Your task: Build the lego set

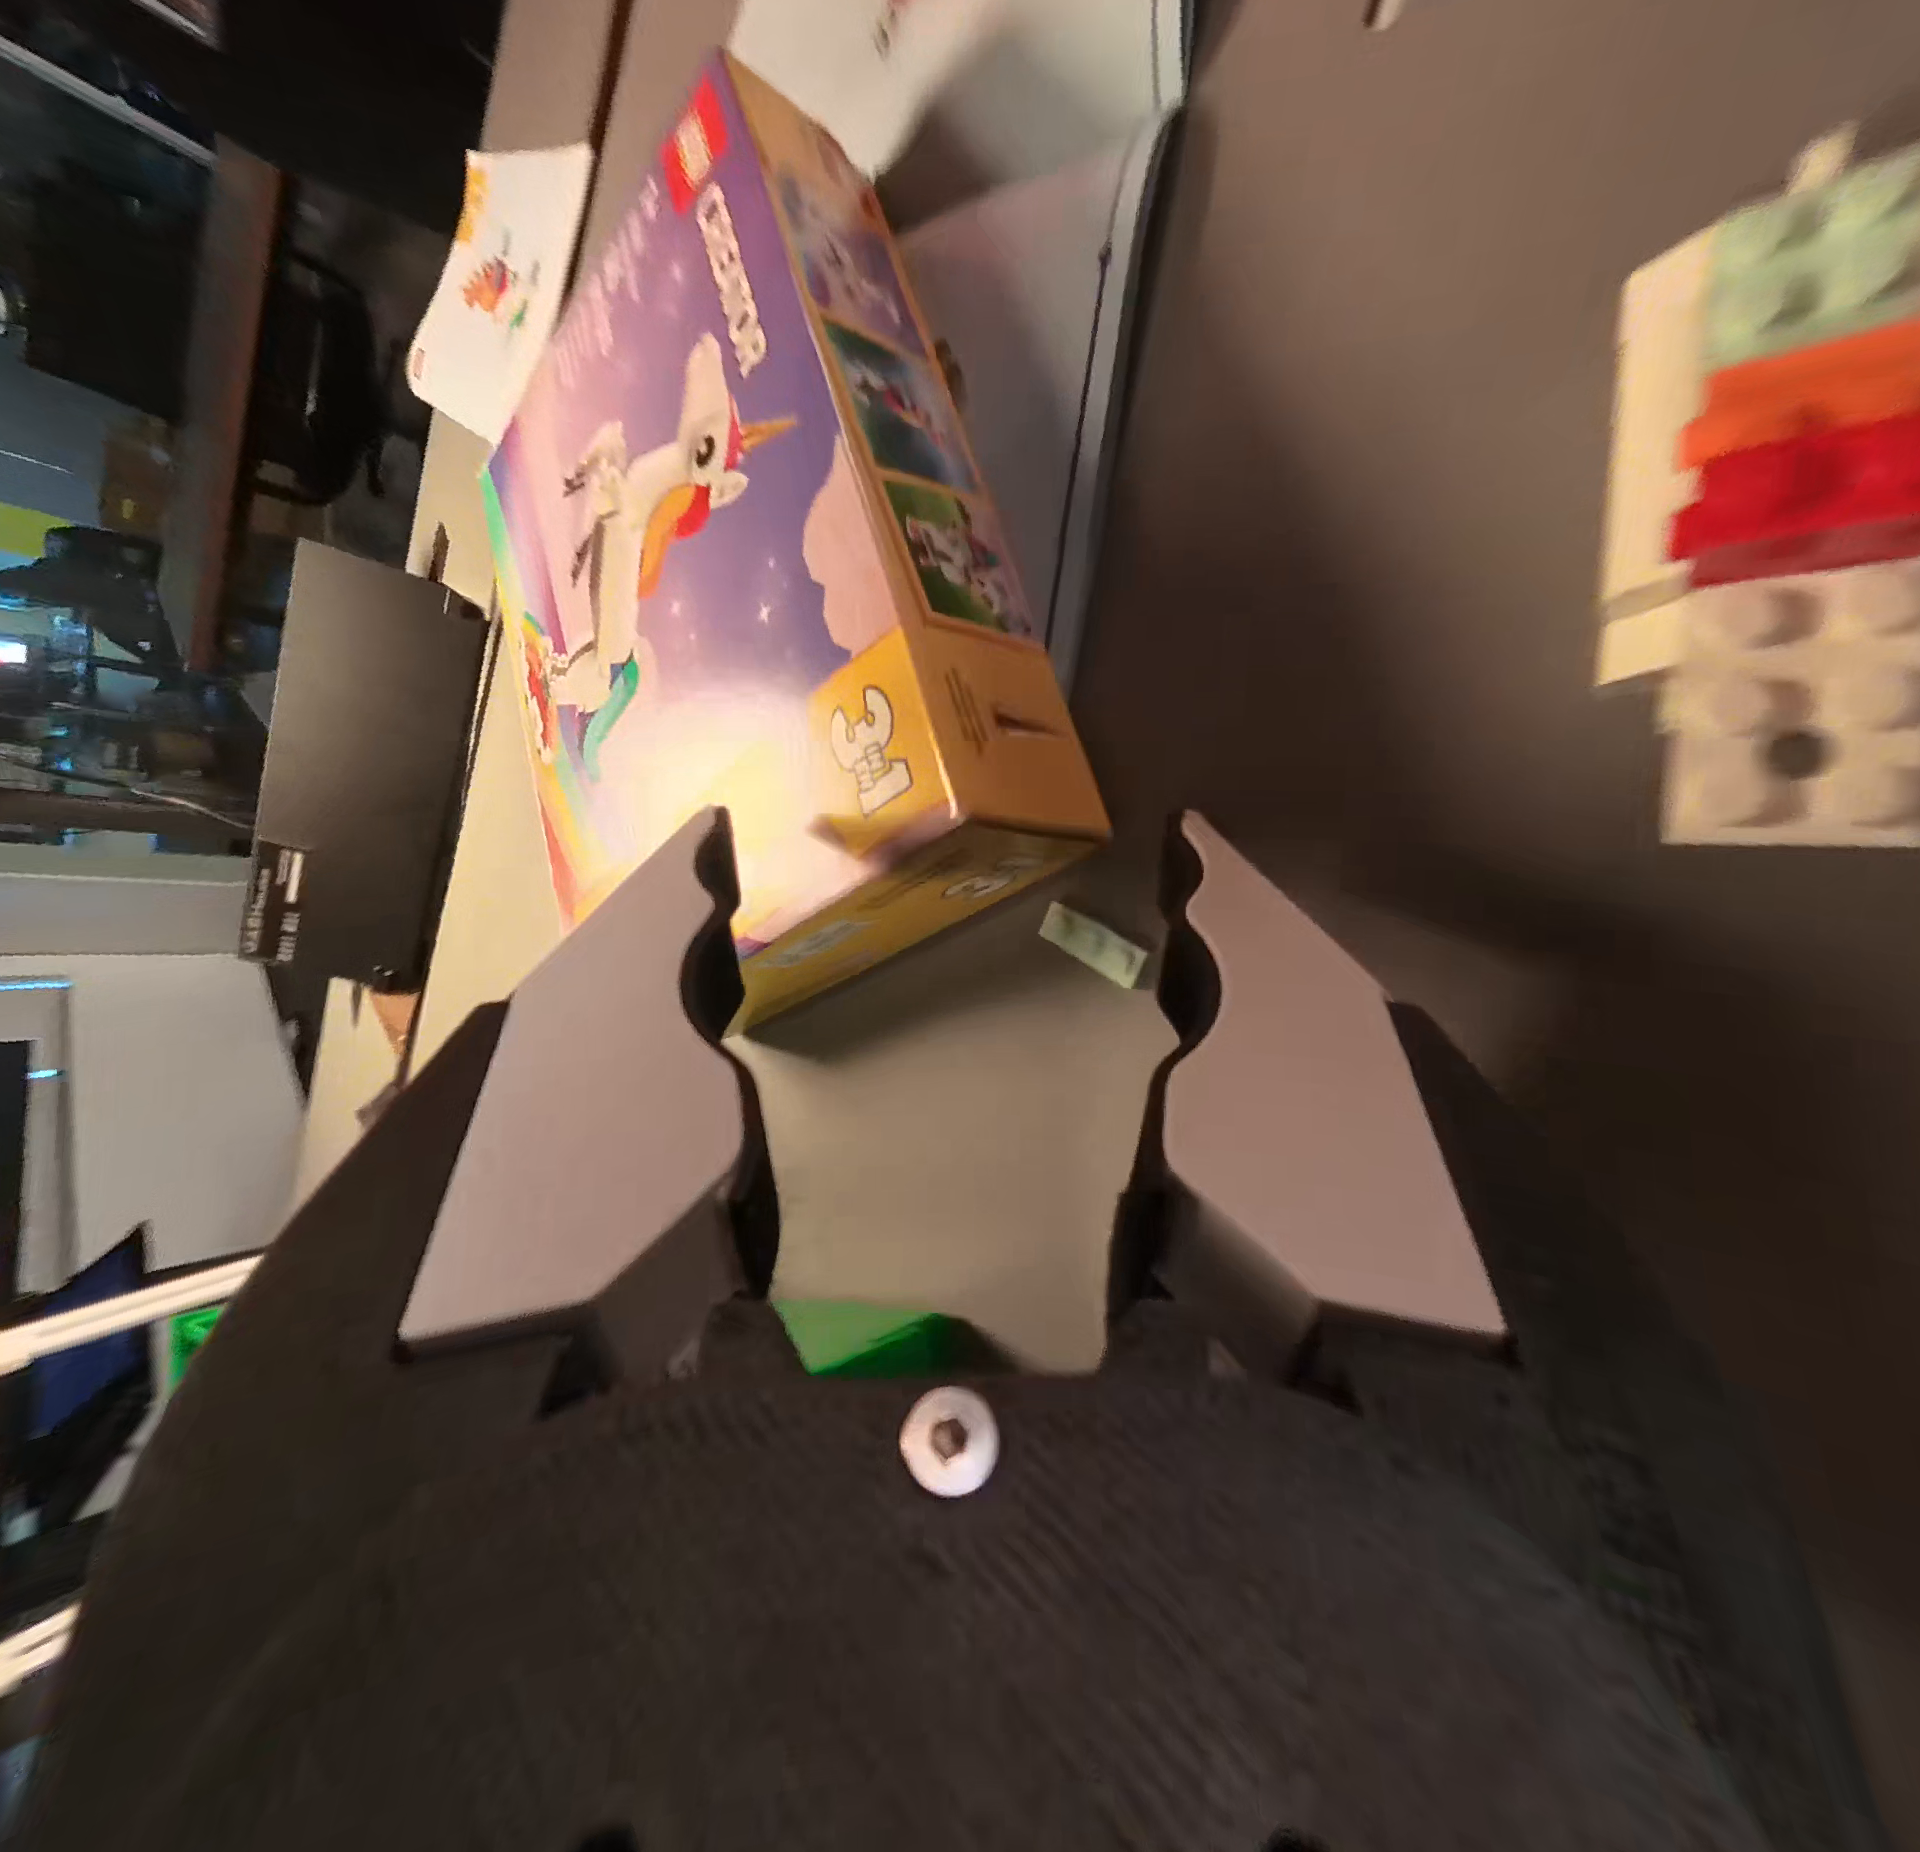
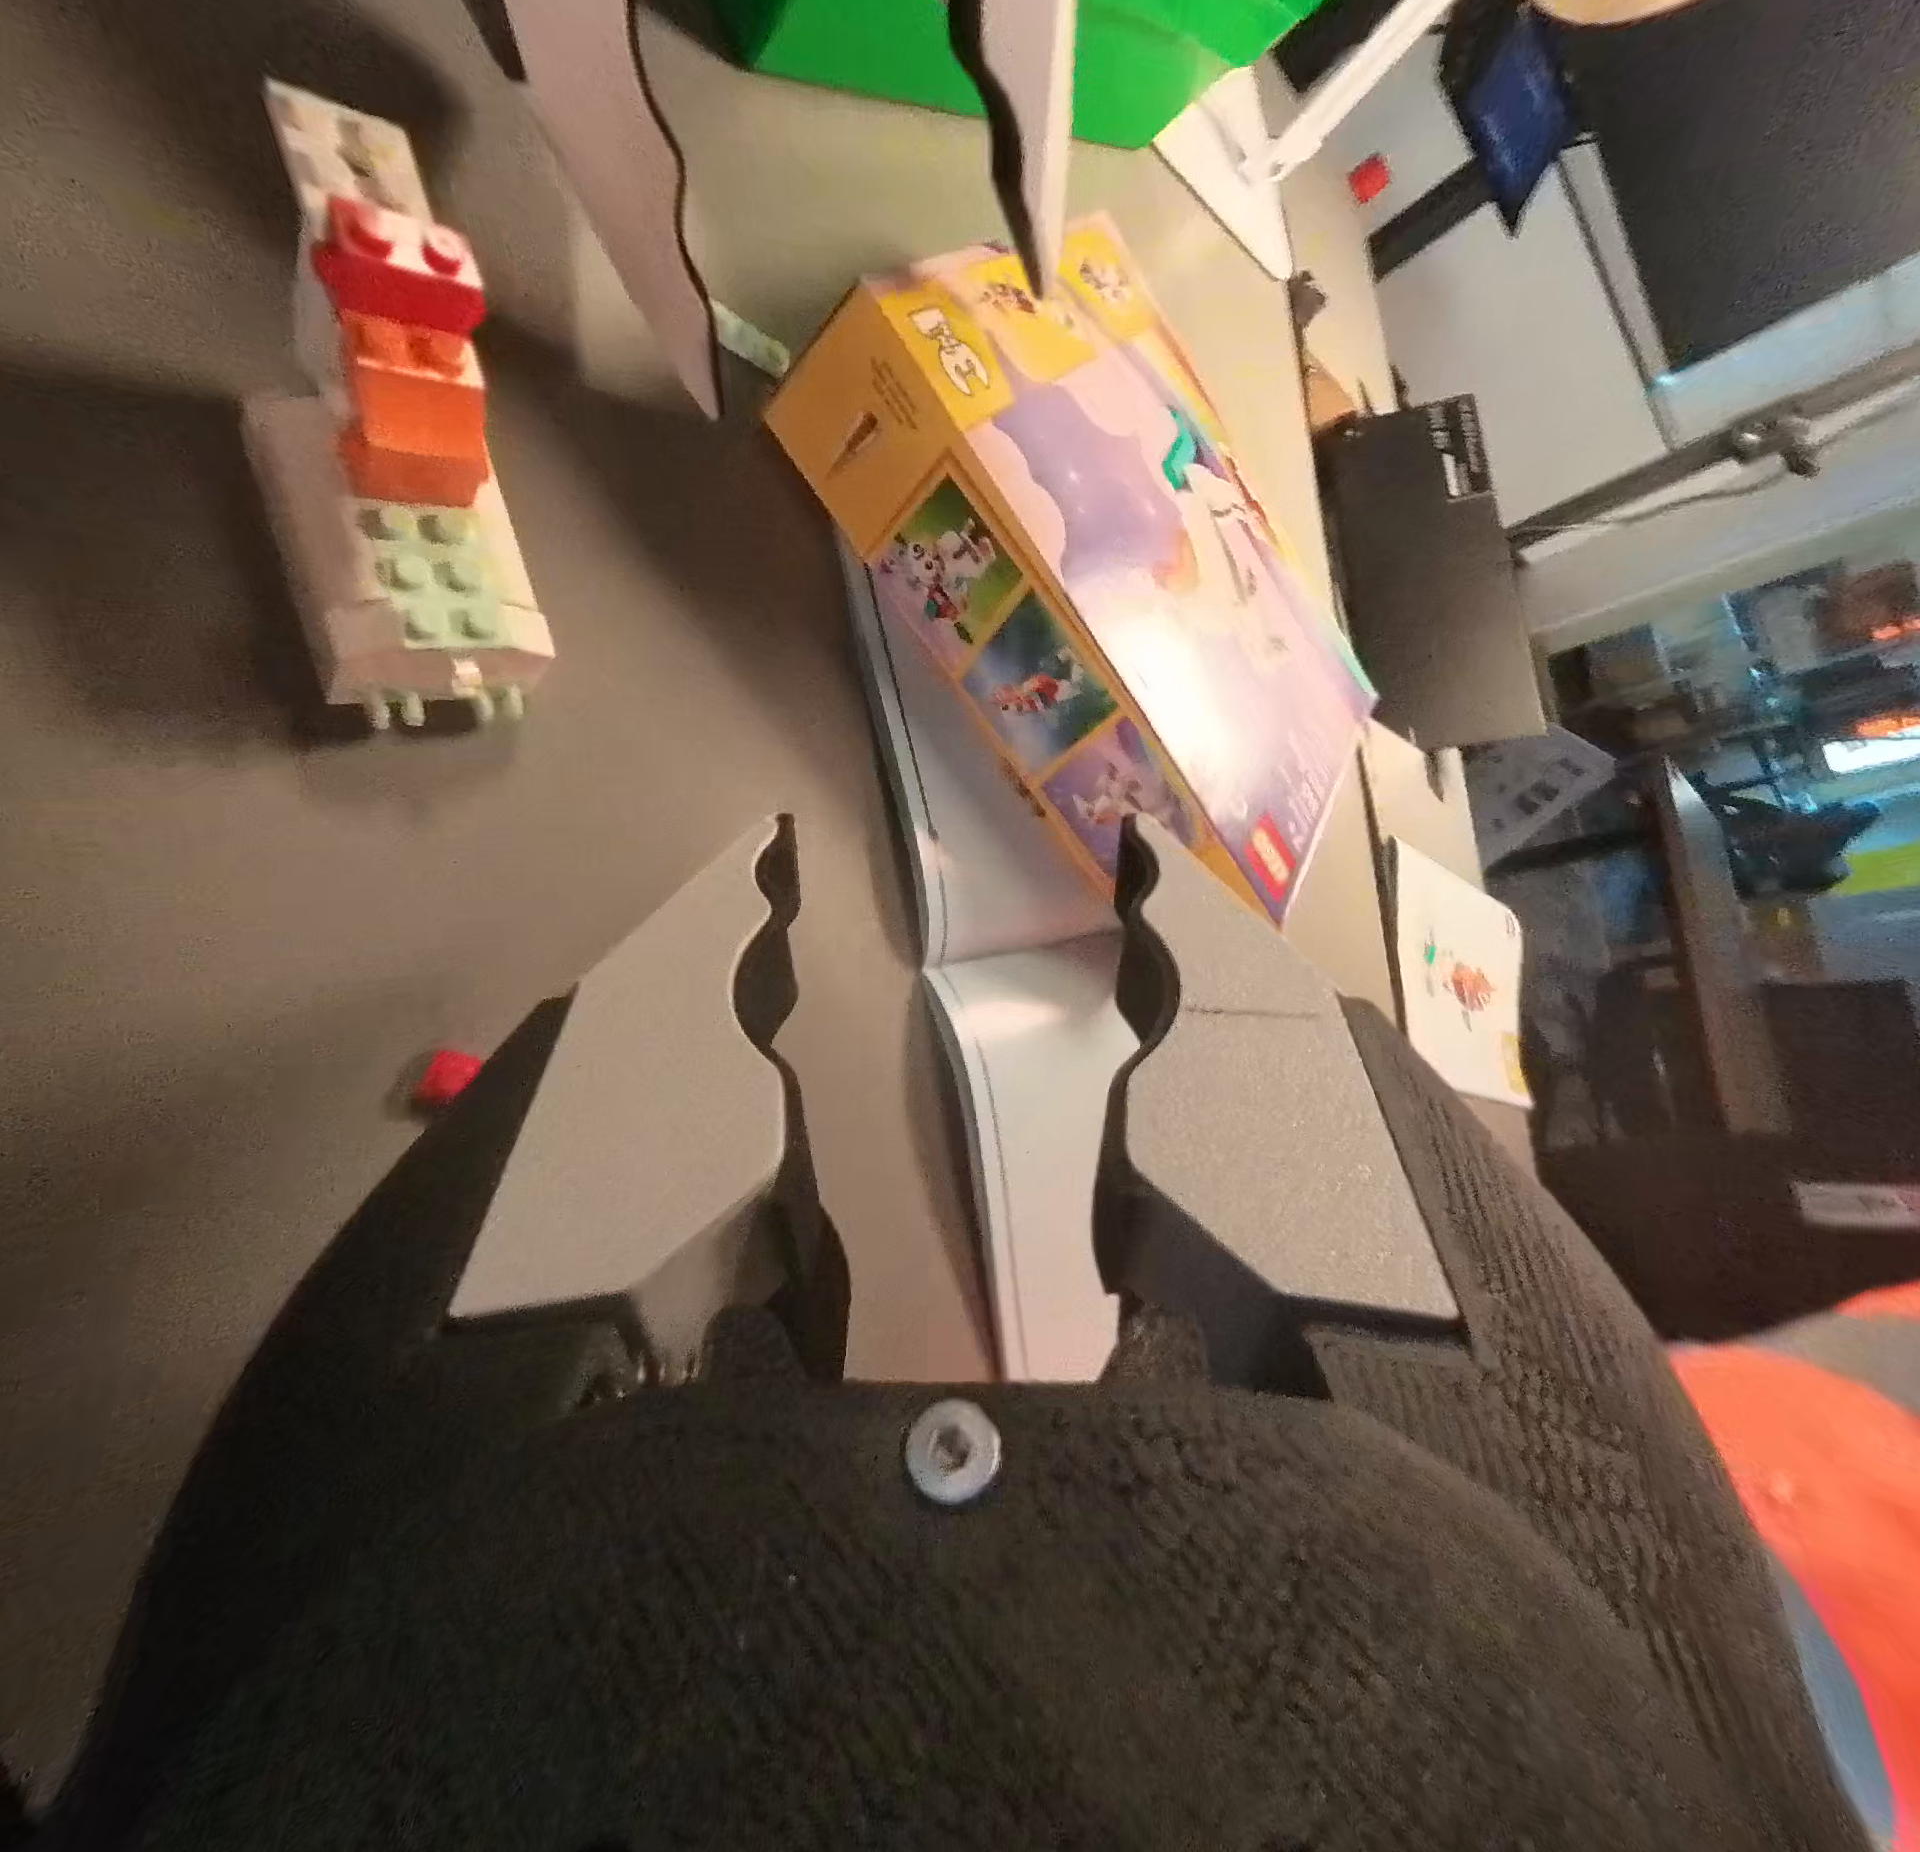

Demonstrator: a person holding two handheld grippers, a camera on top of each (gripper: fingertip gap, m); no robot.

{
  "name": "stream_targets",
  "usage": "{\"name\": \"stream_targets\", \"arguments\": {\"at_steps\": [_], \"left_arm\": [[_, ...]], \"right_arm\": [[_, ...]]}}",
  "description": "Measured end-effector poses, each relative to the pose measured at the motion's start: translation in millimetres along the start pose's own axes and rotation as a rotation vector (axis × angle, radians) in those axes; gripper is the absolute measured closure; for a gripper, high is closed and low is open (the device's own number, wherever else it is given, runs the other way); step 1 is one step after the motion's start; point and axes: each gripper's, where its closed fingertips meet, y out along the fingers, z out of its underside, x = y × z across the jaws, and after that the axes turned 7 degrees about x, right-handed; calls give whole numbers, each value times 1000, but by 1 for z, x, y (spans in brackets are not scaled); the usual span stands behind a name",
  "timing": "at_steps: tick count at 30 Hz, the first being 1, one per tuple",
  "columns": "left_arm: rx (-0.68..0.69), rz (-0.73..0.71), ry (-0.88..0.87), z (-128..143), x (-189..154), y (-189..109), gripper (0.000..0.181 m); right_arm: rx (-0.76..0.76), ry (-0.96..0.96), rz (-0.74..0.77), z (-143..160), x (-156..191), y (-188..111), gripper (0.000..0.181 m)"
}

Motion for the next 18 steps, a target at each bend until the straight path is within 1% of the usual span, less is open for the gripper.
{"name": "stream_targets", "arguments": {"at_steps": [1,5,8,10,13,18], "left_arm": [[15,-4,14,1,1,2,104],[53,20,33,3,2,7,111],[65,41,35,2,4,6,112],[45,43,24,-1,7,3,117],[11,41,0,-7,16,-3,123],[-27,66,-53,-9,31,-10,126]], "right_arm": [[1,-21,-15,-3,-1,7,120],[-3,-69,-75,-14,-5,32,114],[-2,-109,-75,-21,-9,45,111],[-3,-132,-66,-25,-11,50,110],[8,-194,-7,-28,-20,57,110],[31,-291,126,-35,-45,70,97]]}}
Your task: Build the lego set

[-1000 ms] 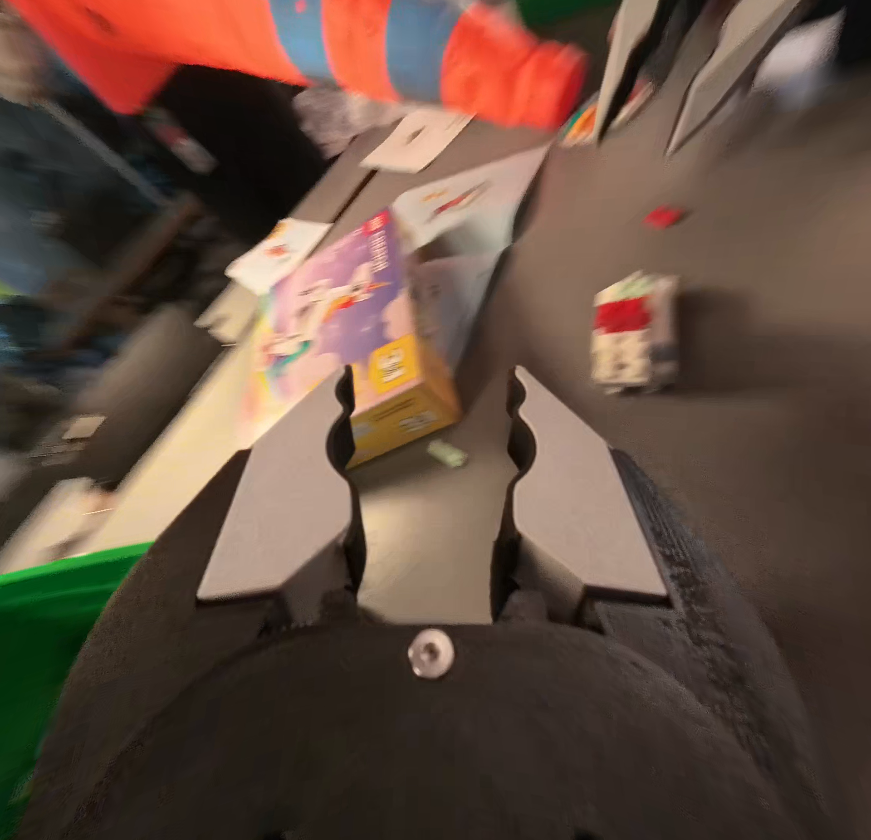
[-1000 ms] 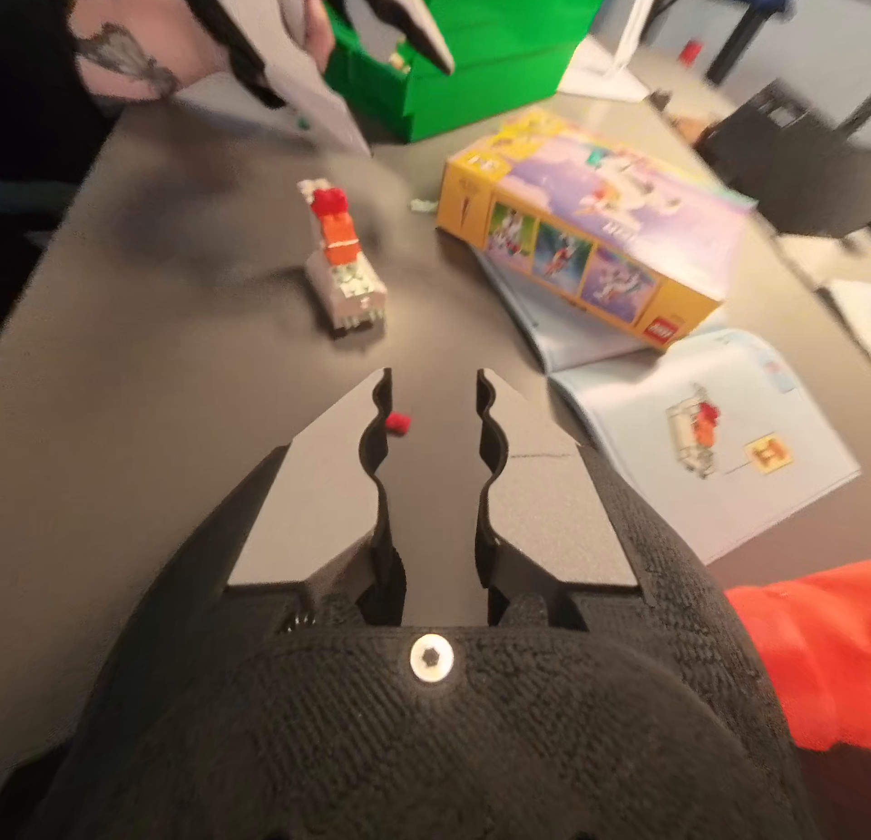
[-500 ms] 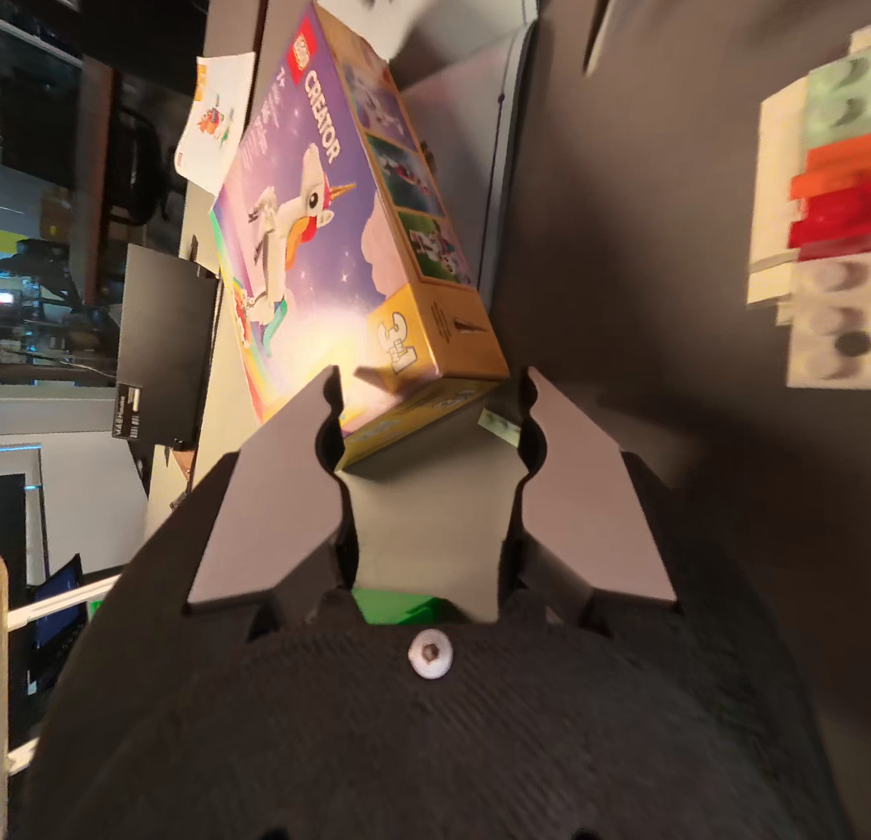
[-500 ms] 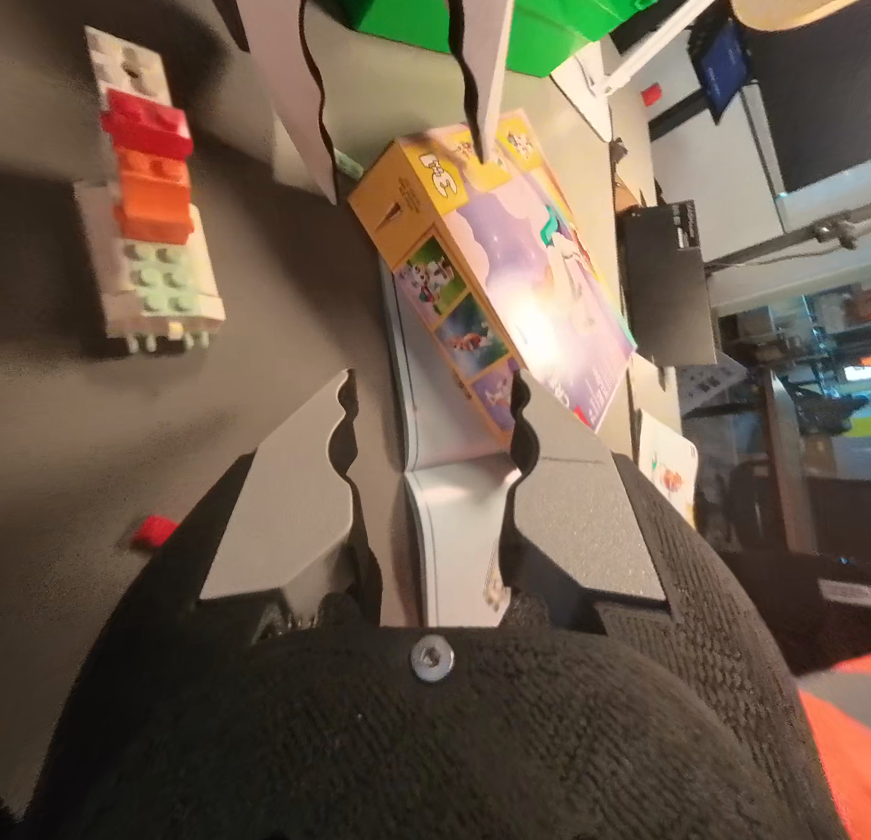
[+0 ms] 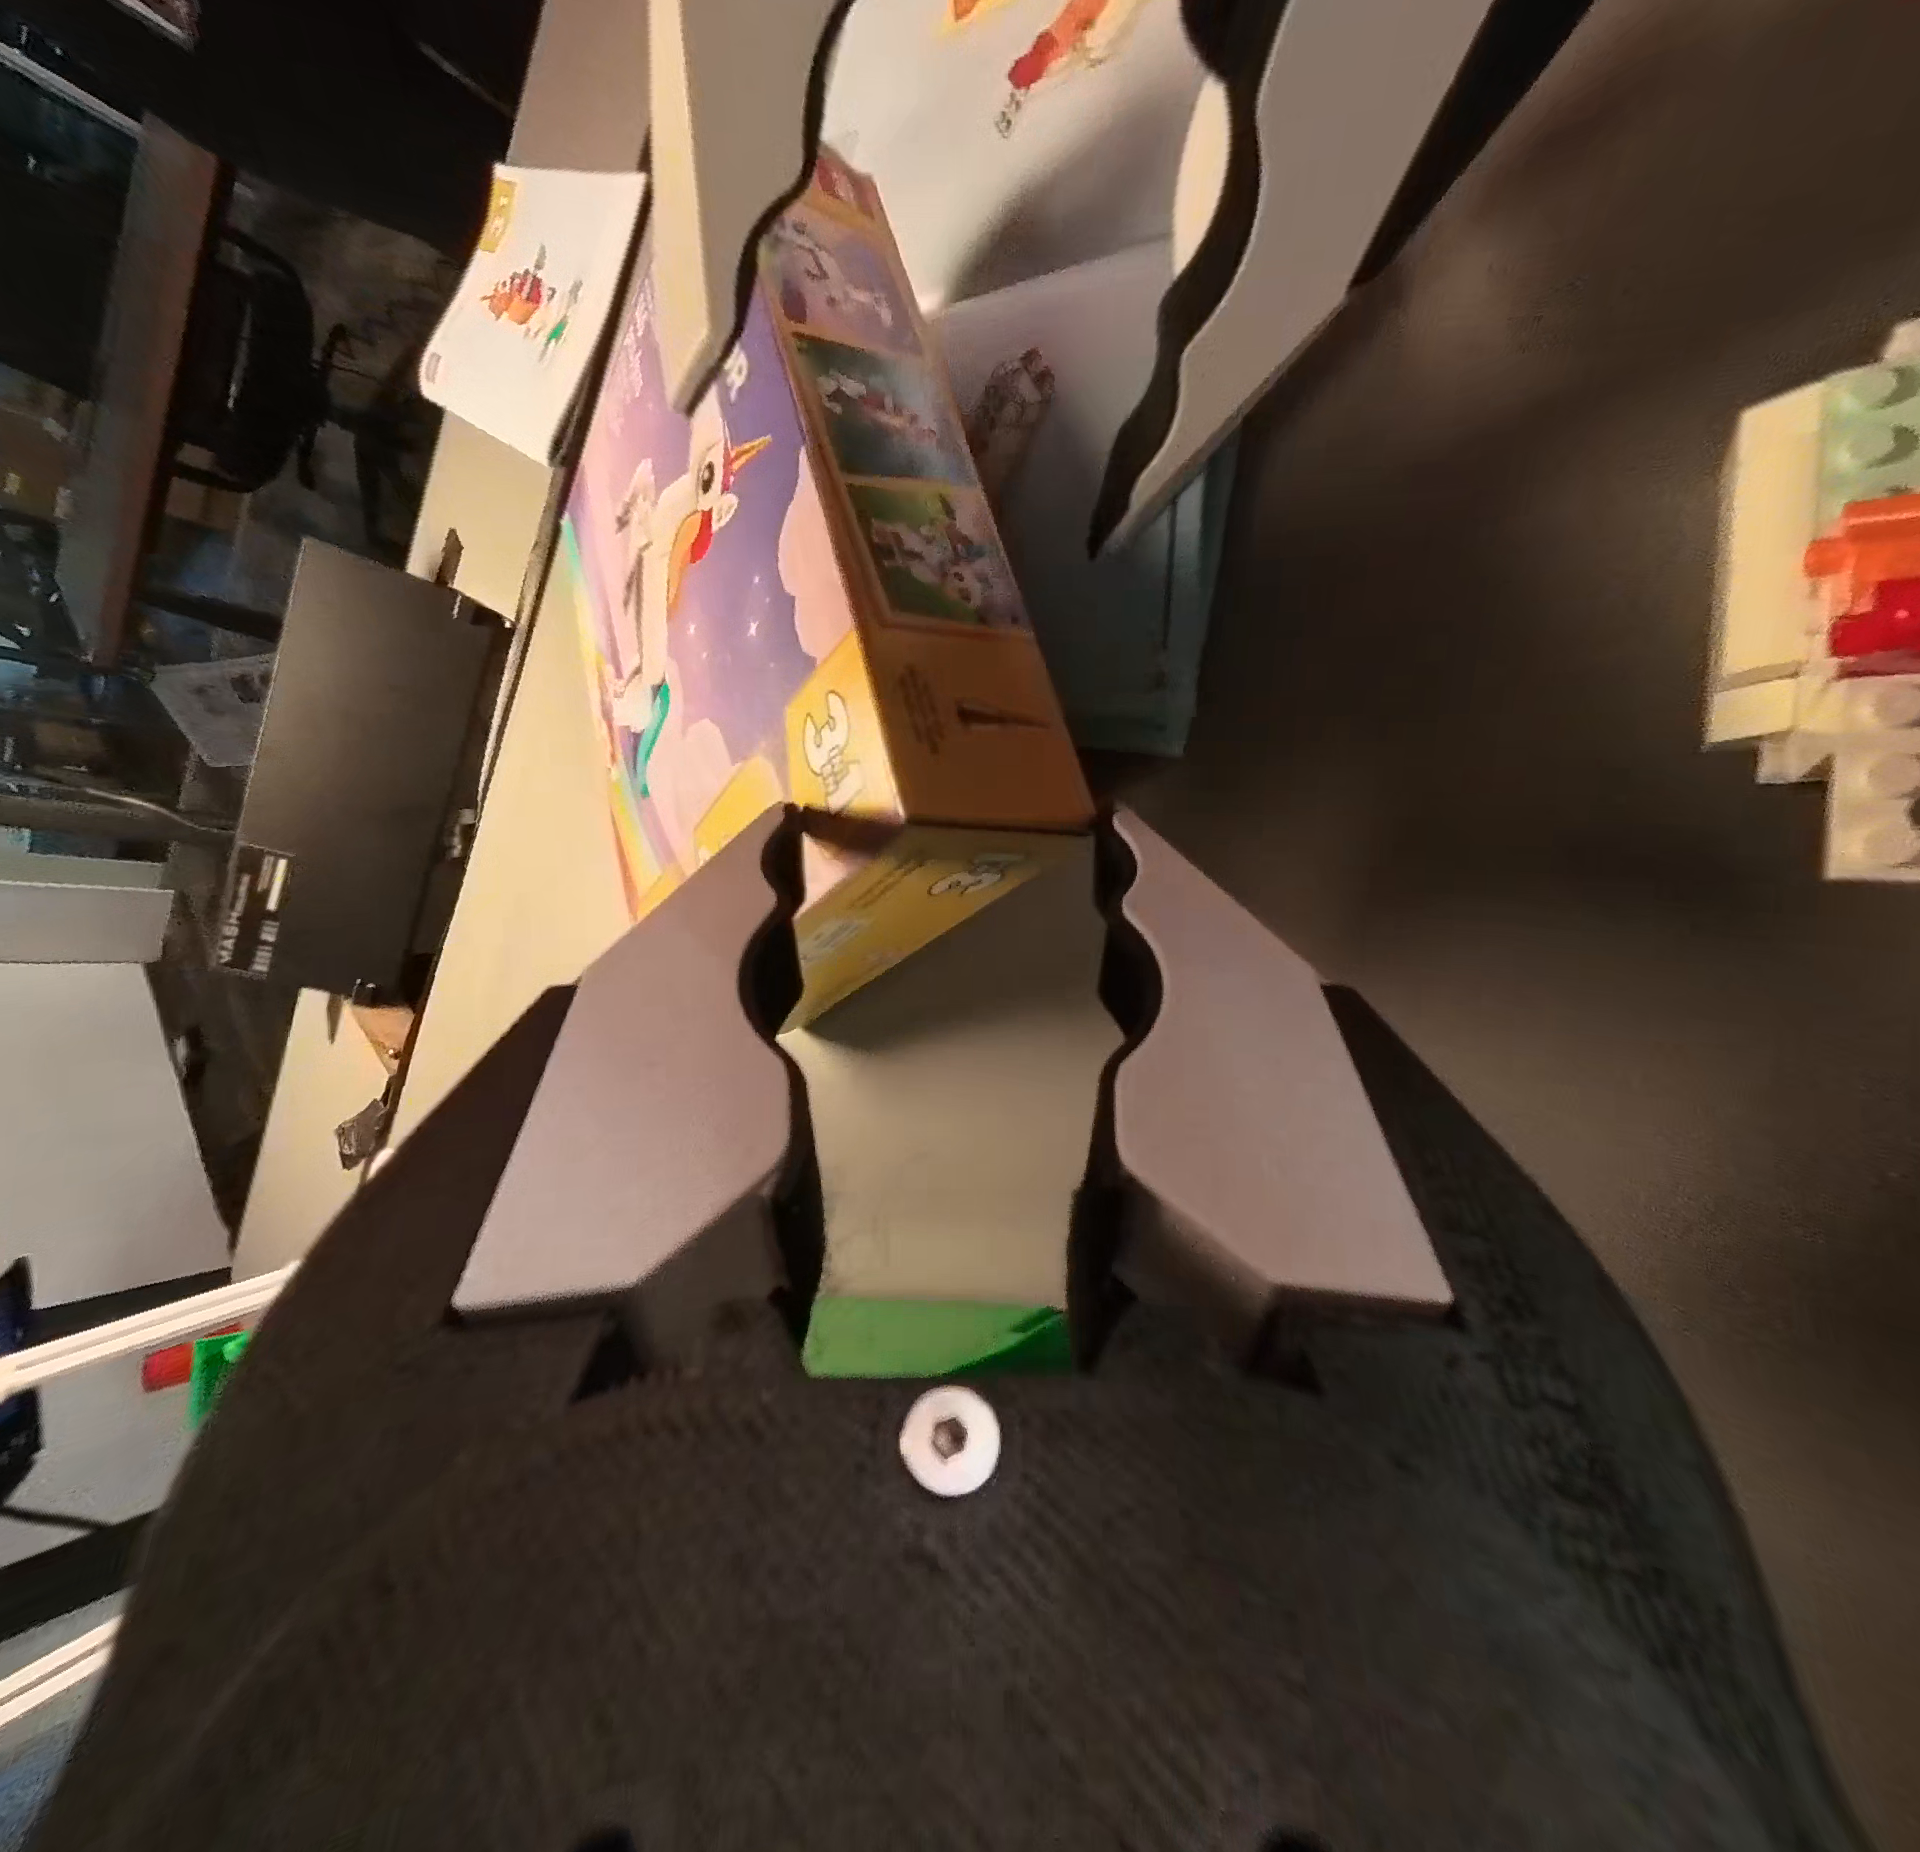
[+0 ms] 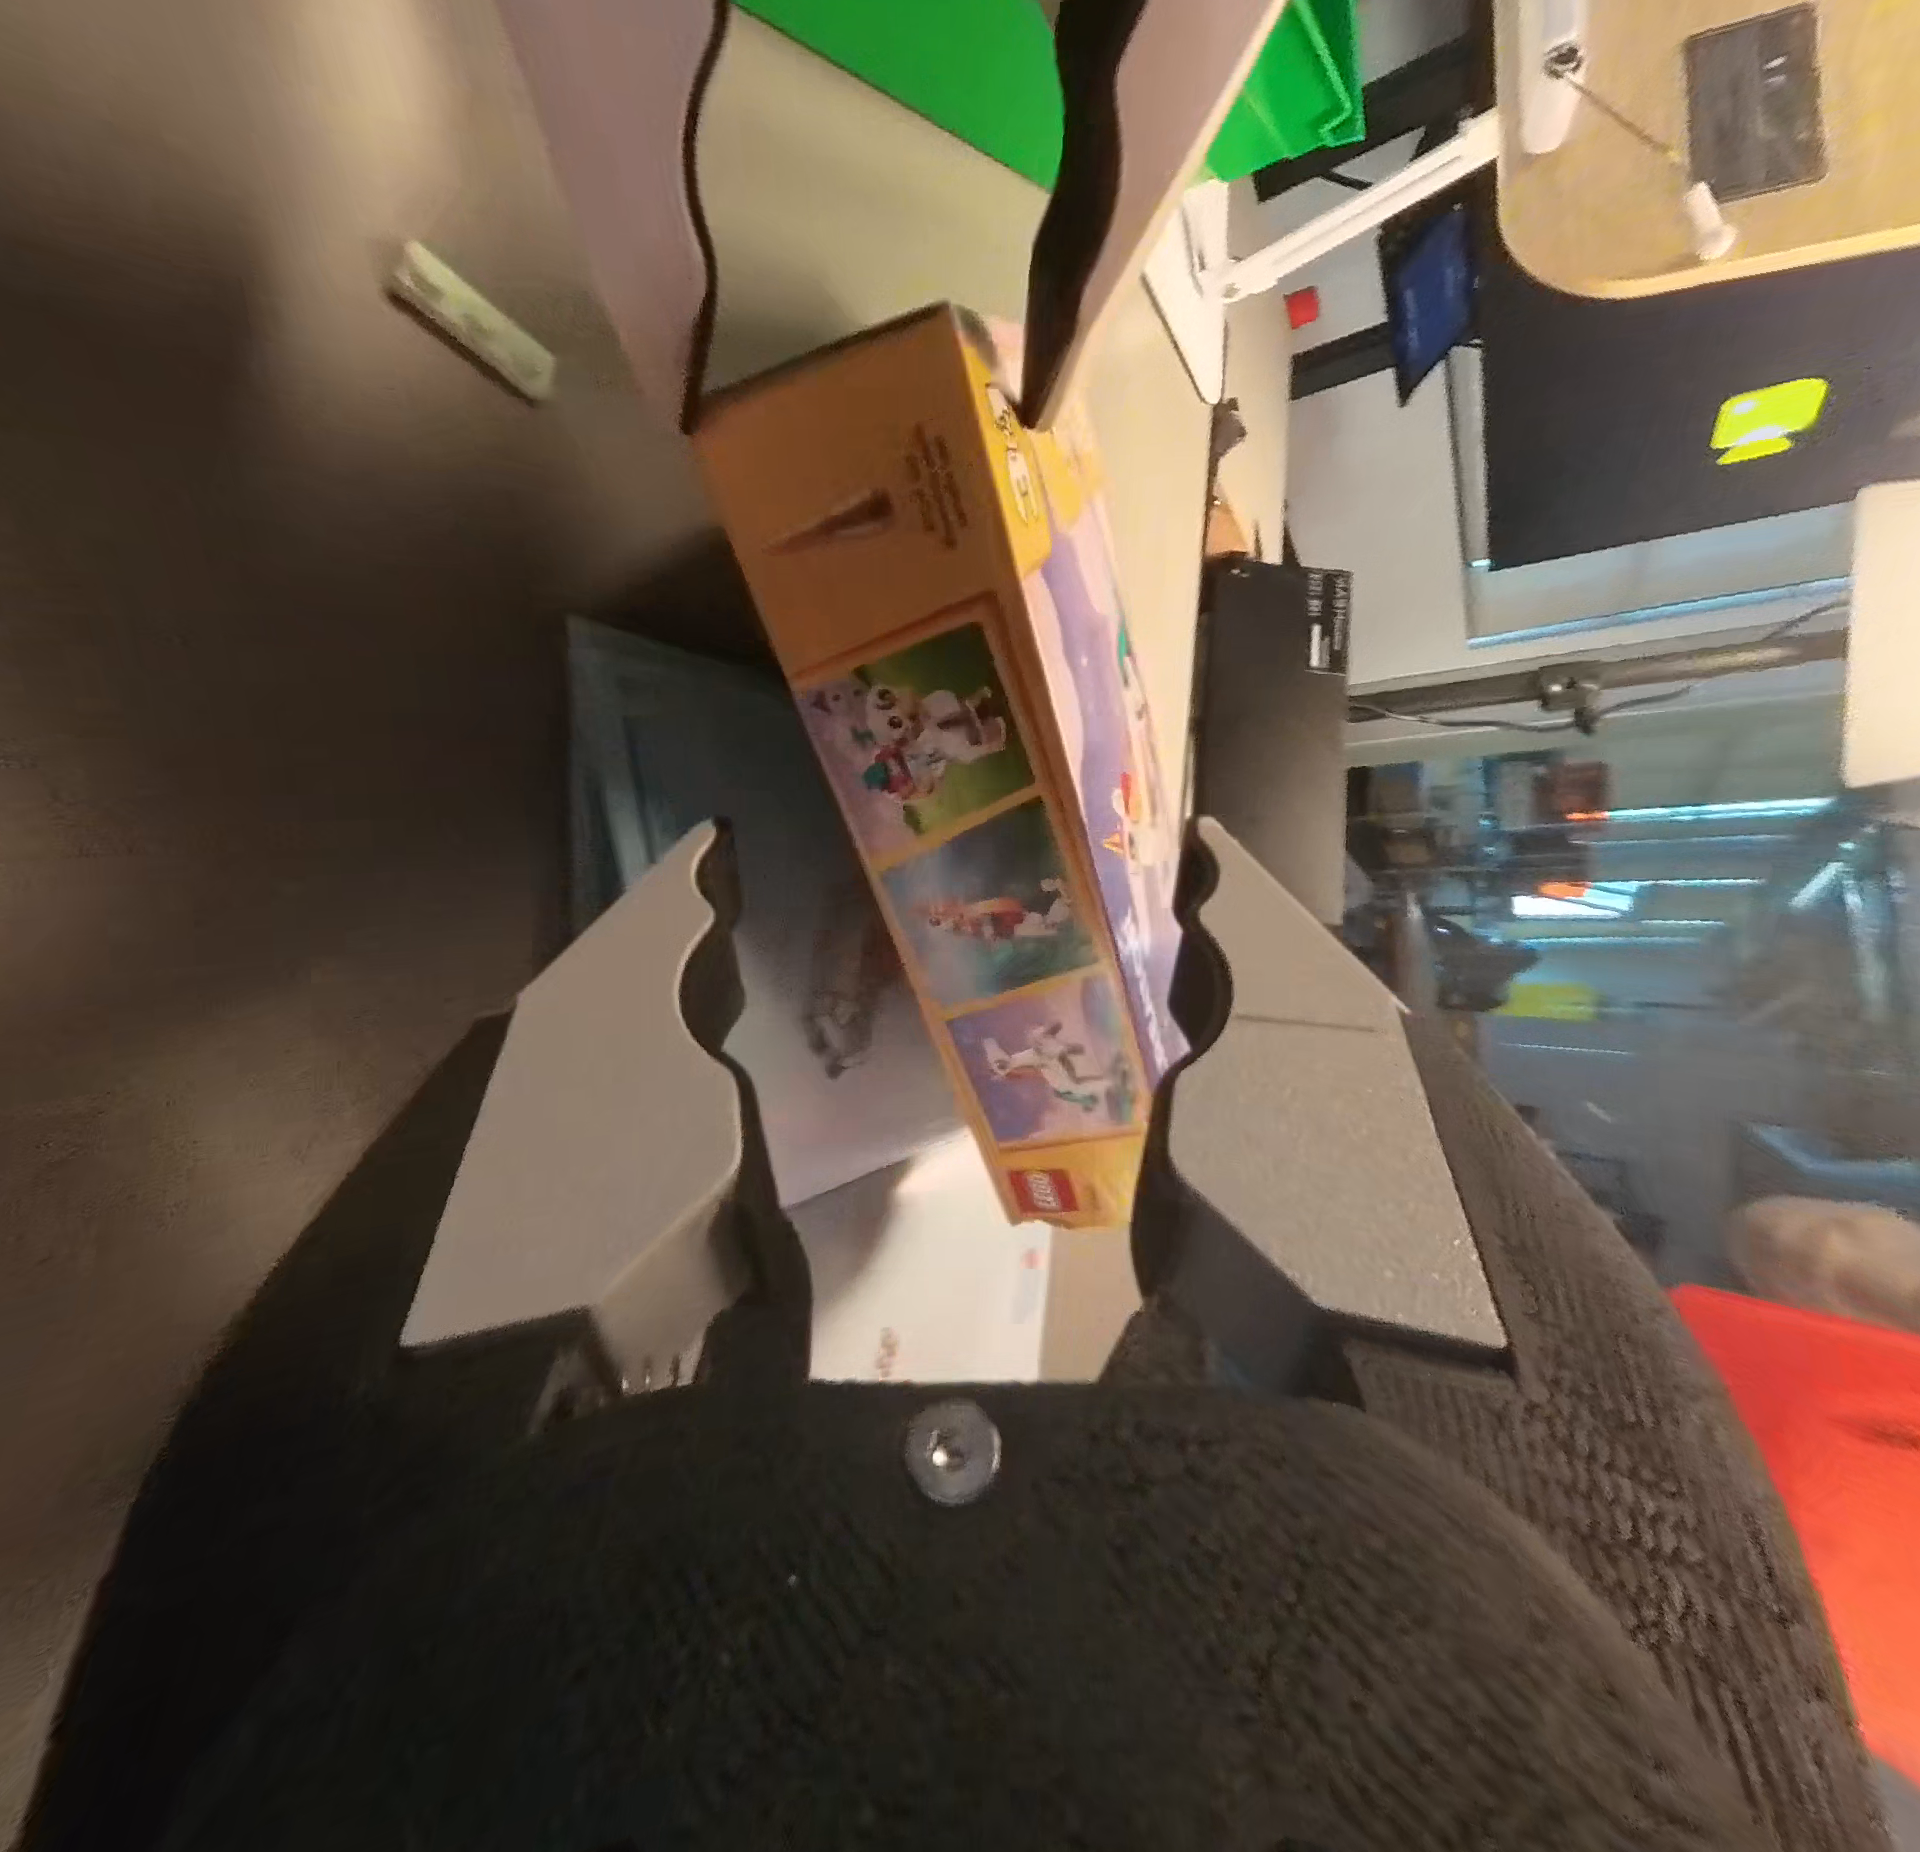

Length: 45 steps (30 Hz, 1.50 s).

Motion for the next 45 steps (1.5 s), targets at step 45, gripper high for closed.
{"name": "stream_targets", "arguments": {"at_steps": [45], "left_arm": [[-603,-311,-671,48,110,-95,117]], "right_arm": [[424,357,-534,-22,-185,237,110]]}}
